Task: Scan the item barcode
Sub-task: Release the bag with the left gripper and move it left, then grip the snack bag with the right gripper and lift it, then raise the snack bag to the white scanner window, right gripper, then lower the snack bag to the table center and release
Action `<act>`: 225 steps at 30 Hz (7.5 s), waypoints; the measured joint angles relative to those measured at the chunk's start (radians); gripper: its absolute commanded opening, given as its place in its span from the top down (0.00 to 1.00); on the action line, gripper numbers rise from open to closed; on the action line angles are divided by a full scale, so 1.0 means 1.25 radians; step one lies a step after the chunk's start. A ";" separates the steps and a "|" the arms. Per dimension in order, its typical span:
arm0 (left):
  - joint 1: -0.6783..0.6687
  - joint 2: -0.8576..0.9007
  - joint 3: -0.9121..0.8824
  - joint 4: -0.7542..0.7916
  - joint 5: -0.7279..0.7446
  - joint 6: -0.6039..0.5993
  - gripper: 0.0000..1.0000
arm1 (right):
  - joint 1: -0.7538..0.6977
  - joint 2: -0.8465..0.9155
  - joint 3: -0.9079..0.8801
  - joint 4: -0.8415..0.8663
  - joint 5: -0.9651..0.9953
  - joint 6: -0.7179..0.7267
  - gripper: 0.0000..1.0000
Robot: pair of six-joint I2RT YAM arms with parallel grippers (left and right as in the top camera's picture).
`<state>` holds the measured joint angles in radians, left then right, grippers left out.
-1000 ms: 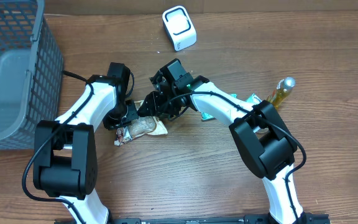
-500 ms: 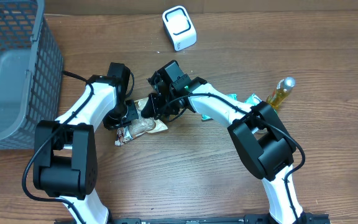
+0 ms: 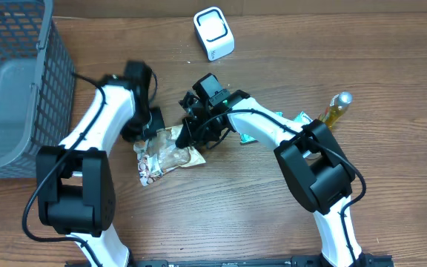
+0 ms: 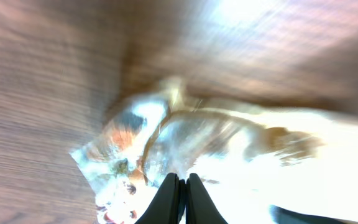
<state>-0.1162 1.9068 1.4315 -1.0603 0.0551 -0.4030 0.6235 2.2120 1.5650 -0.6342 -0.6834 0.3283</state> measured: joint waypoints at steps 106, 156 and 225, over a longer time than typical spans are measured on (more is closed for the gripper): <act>0.085 0.000 0.161 -0.011 -0.078 0.050 0.00 | -0.118 -0.274 0.199 -0.119 0.528 -0.441 0.96; 0.085 0.000 0.161 -0.011 -0.081 0.050 0.00 | -0.055 -0.032 0.198 0.500 1.009 -0.937 0.96; 0.085 0.000 0.161 -0.011 -0.082 0.050 0.01 | -0.055 -0.244 0.202 -0.257 0.440 -0.282 0.96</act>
<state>-0.0097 1.9068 1.6325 -1.0737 -0.0475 -0.3401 0.5552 1.9064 1.8179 -0.9550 -0.1329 -0.0246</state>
